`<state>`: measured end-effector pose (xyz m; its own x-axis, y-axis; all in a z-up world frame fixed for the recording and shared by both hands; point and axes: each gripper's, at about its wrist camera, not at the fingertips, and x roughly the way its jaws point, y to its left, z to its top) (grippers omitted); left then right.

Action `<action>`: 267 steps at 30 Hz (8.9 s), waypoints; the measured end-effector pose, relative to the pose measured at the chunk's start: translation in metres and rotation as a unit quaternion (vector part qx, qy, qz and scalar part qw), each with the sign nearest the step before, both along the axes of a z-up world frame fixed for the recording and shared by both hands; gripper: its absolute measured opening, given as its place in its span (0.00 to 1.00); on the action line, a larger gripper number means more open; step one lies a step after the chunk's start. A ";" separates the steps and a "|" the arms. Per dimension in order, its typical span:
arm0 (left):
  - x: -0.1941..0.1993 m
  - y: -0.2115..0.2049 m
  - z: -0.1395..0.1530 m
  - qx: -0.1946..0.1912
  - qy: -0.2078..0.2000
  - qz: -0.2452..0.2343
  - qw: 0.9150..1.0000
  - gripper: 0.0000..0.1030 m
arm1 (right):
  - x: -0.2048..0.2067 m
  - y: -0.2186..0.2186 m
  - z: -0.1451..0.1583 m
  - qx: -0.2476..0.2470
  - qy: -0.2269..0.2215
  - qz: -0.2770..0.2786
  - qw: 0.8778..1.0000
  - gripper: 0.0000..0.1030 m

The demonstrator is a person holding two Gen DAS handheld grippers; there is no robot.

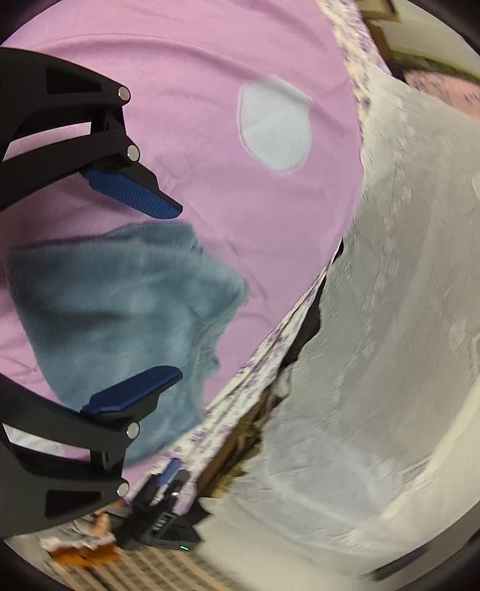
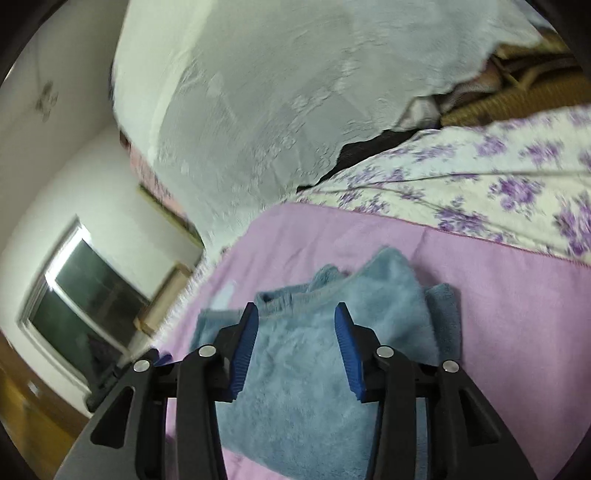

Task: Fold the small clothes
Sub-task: 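Open both grippers to release the hem onto the folded jacket, then press the folded jacket flat with both open grippers, then grasp the side edge of the folded jacket with the right gripper, then lift the held side and fold it over the jacket with the right gripper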

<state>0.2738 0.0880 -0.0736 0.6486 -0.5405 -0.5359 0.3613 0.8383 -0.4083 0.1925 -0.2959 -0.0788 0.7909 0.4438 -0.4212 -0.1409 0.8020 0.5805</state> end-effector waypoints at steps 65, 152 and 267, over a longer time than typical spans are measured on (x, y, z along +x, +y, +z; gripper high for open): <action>0.101 -0.013 -0.043 0.067 0.145 0.131 0.979 0.95 | 0.061 0.000 -0.040 0.021 0.079 -0.049 0.995 0.42; -0.019 -0.165 -0.060 0.233 0.018 0.101 0.967 0.96 | -0.048 -0.011 -0.088 0.095 0.075 -0.210 0.970 0.71; 0.011 0.090 -0.012 0.032 0.155 0.197 0.968 0.96 | -0.018 0.265 0.018 -0.192 -0.068 -0.077 0.976 0.32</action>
